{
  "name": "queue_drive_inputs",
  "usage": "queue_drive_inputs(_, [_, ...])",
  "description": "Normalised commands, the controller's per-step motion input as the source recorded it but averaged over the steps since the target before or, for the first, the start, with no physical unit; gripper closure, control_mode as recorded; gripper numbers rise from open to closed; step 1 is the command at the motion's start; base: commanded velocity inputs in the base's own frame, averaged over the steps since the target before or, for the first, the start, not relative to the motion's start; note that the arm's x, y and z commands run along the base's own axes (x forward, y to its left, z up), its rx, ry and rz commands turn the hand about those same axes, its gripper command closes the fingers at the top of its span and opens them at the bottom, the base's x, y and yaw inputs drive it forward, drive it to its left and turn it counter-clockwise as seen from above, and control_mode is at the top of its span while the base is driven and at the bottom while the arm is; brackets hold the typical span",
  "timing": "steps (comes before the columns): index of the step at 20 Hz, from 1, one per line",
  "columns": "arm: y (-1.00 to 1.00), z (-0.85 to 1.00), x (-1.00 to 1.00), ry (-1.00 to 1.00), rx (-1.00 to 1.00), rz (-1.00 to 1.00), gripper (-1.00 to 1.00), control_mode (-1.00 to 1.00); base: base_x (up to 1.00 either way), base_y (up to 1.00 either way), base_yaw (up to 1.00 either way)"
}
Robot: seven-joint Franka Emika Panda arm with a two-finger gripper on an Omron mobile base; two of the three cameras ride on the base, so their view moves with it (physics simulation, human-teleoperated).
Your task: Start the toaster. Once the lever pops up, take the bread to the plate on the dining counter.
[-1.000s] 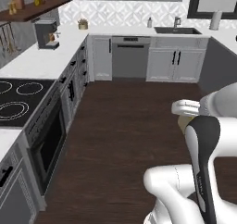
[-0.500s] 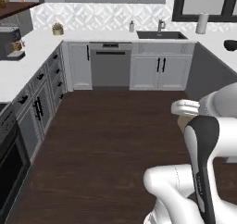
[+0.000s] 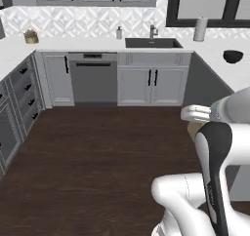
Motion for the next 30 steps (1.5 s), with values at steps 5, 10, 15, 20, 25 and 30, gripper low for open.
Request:
queue_drive_inputs(5, [0.00,0.00,0.00,0.00,0.00,0.00,1.00,1.00,0.25,-1.00,0.00])
queue_drive_inputs(10, [0.00,0.00,0.00,0.00,0.00,0.00,1.00,1.00,-0.05,-1.00,0.00])
queue_drive_inputs(15, [0.00,0.00,0.00,0.00,0.00,0.00,1.00,1.00,0.00,-1.00,0.00])
queue_drive_inputs(20, [0.00,0.00,0.00,0.00,0.00,0.00,1.00,1.00,0.00,-1.00,0.00])
queue_drive_inputs(25, [0.00,0.00,0.00,0.00,0.00,0.00,1.00,1.00,0.00,-1.00,0.00])
queue_drive_inputs(30, [0.00,0.00,0.00,0.00,0.00,0.00,1.00,1.00,0.00,-1.00,0.00])
